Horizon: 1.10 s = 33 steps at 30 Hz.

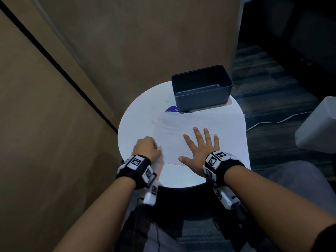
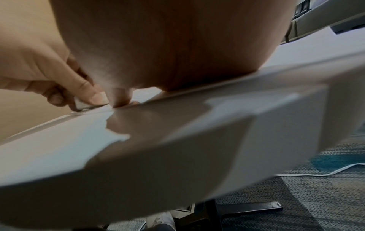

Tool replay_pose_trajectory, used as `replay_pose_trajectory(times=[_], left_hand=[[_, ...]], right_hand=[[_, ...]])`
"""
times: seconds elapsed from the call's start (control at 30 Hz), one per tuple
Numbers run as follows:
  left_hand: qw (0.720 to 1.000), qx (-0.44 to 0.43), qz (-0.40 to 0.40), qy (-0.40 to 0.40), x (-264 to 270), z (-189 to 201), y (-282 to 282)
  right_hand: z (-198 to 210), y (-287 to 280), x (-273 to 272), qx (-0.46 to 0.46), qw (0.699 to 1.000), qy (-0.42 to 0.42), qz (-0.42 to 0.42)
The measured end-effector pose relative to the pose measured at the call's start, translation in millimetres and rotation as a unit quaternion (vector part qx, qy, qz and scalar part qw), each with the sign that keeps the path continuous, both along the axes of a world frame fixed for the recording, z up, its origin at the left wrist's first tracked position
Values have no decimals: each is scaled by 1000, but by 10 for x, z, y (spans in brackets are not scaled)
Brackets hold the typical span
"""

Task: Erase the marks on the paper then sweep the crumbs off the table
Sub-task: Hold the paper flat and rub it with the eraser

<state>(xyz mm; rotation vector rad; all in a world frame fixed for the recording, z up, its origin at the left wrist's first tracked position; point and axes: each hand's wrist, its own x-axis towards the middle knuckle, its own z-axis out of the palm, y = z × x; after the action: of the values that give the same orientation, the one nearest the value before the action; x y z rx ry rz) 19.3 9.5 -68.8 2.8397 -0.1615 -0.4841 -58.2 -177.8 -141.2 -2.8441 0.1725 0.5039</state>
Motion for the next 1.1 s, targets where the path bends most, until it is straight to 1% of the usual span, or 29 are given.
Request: replay_pose_trajectory(times=[0.07,0.1,0.2,0.27,0.37,0.43,0.5,0.53,0.6,0.7,0.83,0.93,0.97,1.03,1.1], left_hand=[[998,57,-3,-30,66,31,68],[997,61,-11,-39,60,49,46],[998,13,-68,-15,-101,49,-169],[997,-21,-80,9,-230,-2,-281],[998,-49,-23,21,-177,-41,-170],[1000,-15,4,13,-49,-15,-32],[999,31,4,-13,23,36,37],[999,38,-5,-28,39,62,20],[999,16,-30,-31,-6,96,-95],[998,-27,-52,3,-156,37,-249],[999,-22,0,23,-81,-17,-29],[999,44,11,-15,46,66,70],[999,44,3,-30,49,89,40],[999,4,-26,-26,-36,121,-108],[998,-38,-44,6,-165,81,-263]], right_hand=[[-24,-33,-38,-1,1000,4,-4],[-29,-44,-45,-1,1000,5,-5],[-12,-40,-8,2,1000,-1,-8],[5,-7,19,0,1000,-4,-8],[-4,19,10,3,1000,2,-2],[-23,-6,-17,4,1000,2,-3],[-34,-36,-47,2,1000,3,-5],[-33,-44,-44,2,1000,4,-6],[-16,-35,-13,3,1000,4,-7],[-5,-1,30,0,1000,0,-7],[-29,5,4,-1,1000,1,-1],[-59,-24,-33,0,1000,-3,-9],[-60,-27,-32,0,1000,-1,-11],[-50,-24,-4,1,1000,3,-11],[-25,-18,32,1,1000,0,-9]])
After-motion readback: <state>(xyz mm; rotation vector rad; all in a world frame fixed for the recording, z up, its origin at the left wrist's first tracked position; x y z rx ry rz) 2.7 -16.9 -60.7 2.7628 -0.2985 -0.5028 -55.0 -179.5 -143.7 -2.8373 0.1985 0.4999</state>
